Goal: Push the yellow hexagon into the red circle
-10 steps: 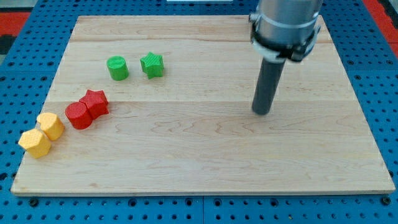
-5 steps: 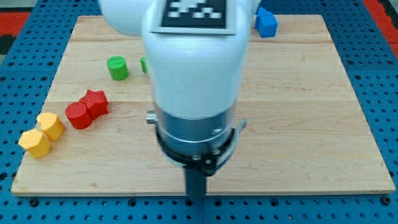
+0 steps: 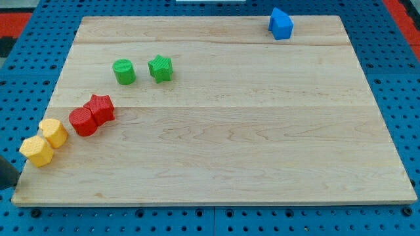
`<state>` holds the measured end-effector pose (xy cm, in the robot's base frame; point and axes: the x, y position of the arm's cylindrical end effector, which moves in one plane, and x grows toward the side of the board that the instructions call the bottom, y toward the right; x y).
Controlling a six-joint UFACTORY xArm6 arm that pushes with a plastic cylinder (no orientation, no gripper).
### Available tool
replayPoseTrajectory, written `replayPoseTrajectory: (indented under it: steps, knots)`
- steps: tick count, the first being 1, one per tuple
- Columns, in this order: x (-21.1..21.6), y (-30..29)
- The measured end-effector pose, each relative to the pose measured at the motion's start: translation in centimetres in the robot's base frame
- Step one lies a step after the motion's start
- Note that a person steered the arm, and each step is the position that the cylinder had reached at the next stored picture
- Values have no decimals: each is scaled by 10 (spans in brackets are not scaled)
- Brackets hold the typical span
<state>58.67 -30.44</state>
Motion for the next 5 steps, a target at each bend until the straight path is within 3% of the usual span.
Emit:
replayPoseTrajectory:
  steps: [3, 5]
  knots:
    - [-24, 2]
    - [-38, 54]
